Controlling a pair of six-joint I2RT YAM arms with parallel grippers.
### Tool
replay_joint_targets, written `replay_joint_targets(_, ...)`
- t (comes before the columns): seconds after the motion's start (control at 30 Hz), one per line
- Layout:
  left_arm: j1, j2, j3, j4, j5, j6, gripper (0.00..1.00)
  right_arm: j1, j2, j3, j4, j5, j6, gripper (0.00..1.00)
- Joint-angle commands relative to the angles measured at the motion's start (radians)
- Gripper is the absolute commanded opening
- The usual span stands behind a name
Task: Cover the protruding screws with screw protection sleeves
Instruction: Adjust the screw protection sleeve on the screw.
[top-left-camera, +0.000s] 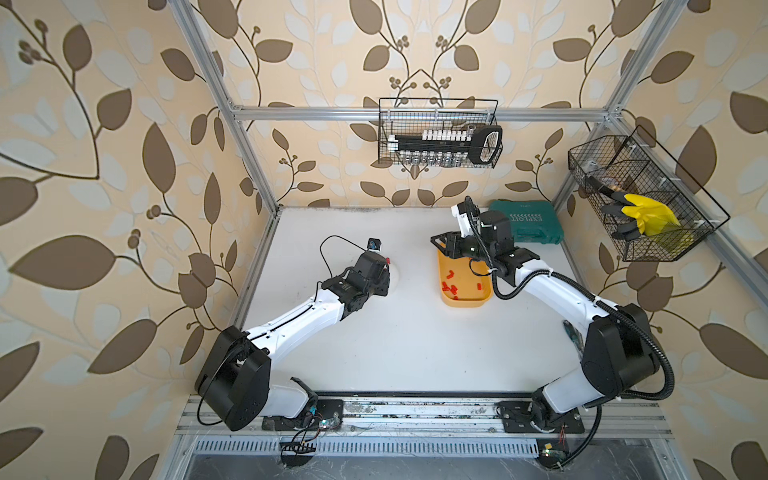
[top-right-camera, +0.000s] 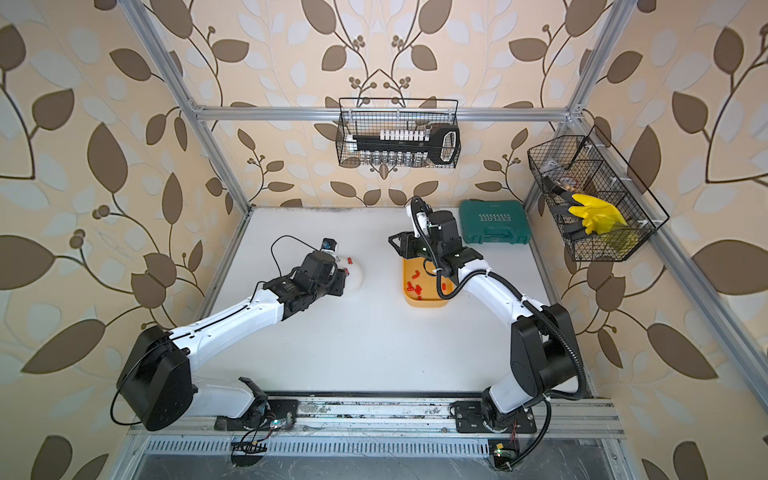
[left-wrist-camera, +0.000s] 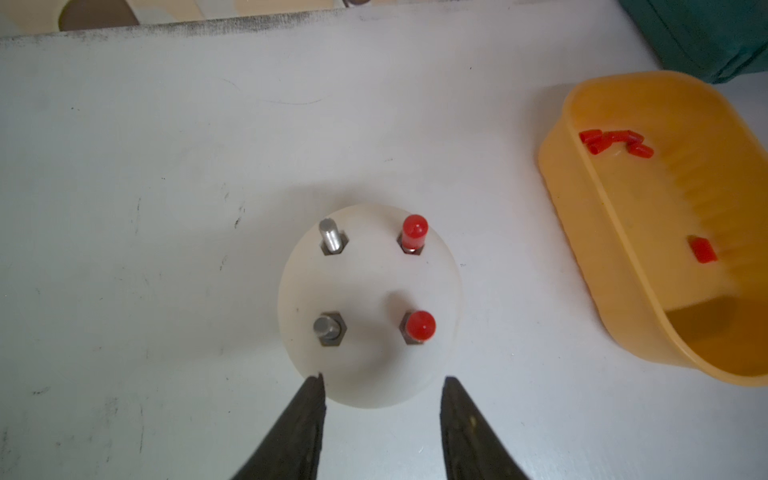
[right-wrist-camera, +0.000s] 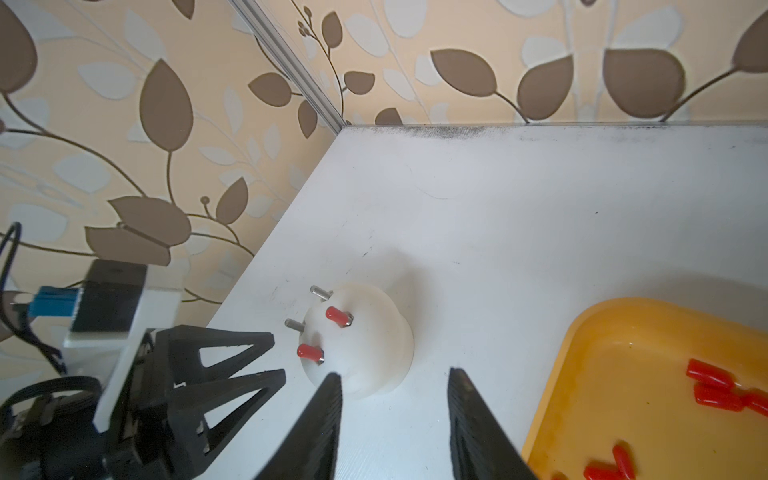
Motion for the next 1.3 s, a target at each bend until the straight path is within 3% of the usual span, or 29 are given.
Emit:
replay_joint_targets(0.0,0.004,-0.045,0.062,0.014,-0.011,0.025,0.49,0.005,-0.035,-0.021,0.018,0.005,-0.014,0.43)
replay_joint_targets(0.27,0.021,0.061,0.092,0.026,0.003,0.020,0.48,0.005,-0.051,-0.029,0.028,0.001,-0.016,0.44)
replay_joint_targets(0.8,0.021,0.093,0.022,0.056,-0.040,0.014,0.47,0.005,-0.072,-0.043,0.043,-0.005,-0.014,0.45)
replay_joint_targets(1.03,0.021,0.066,0.053,0.031,-0.049,0.015,0.49,0.005,-0.071,-0.044,0.049,-0.005,-0.013,0.45)
replay_joint_targets(1.27,0.021,0.140,0.067,0.018,-0.067,0.020,0.48,0.005,-0.079,-0.052,0.057,-0.007,-0.013,0.45)
